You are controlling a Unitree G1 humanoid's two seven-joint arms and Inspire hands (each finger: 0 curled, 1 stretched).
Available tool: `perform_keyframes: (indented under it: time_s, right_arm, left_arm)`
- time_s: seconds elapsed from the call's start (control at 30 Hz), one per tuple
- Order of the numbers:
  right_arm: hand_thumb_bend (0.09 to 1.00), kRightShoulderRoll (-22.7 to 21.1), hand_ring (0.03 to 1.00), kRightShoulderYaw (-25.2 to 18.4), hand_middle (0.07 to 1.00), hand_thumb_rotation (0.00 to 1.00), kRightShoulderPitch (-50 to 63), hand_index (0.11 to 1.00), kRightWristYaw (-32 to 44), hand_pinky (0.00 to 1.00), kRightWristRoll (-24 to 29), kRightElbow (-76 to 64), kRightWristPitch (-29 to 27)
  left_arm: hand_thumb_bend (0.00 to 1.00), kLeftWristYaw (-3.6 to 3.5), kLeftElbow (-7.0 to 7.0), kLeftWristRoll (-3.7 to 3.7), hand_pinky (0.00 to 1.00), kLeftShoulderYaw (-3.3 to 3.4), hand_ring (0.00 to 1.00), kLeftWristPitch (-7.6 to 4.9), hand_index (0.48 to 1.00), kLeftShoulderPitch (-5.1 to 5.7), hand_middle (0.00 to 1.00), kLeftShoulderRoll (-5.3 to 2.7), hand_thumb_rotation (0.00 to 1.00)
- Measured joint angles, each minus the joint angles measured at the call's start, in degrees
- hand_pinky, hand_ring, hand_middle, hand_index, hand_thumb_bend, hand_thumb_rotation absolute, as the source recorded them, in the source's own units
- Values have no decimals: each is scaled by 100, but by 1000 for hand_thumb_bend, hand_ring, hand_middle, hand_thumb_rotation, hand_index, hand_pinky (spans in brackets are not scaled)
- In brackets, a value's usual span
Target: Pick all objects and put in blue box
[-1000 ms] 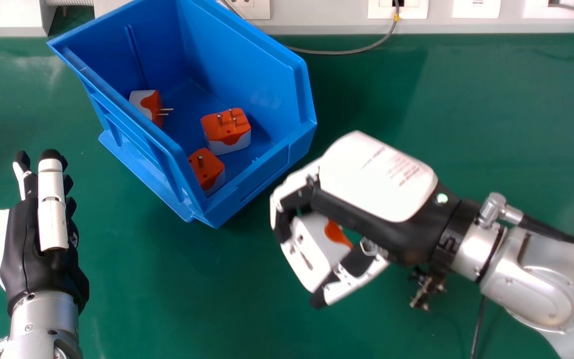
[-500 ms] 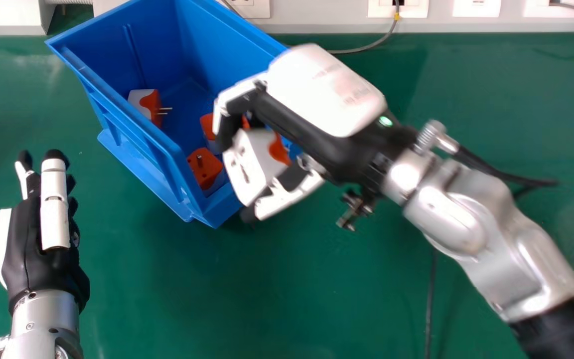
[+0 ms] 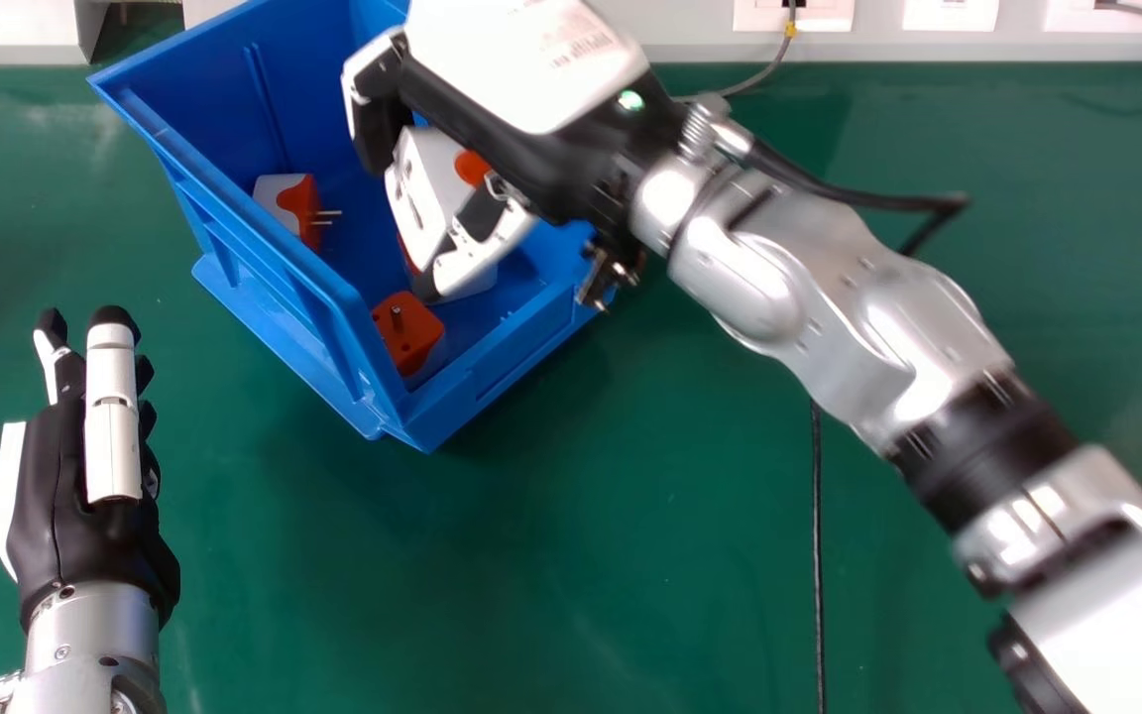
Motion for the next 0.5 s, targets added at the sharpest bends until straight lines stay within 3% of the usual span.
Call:
perform_keyframes:
  time_s: [0.2, 0.37, 0.5]
  right_arm:
    - [491, 306, 271, 322, 361, 151, -673, 476, -381, 209, -181, 1150, 161]
    - [492, 678, 243, 476, 344, 149, -1232, 476, -726, 184, -178, 2206, 332]
    - [497, 951, 182, 594, 277, 140, -1421, 485, -811, 130, -169, 2721, 560]
  left_arm:
    - [293, -2, -64, -7, 991, 1, 961, 41, 971, 83, 956, -1, 917]
    - [292, 12, -141, -10, 990, -3, 960, 129, 969, 90, 953, -1, 913]
    - [290, 24, -184, -10, 988, -5, 959, 143, 966, 111, 950, -3, 905]
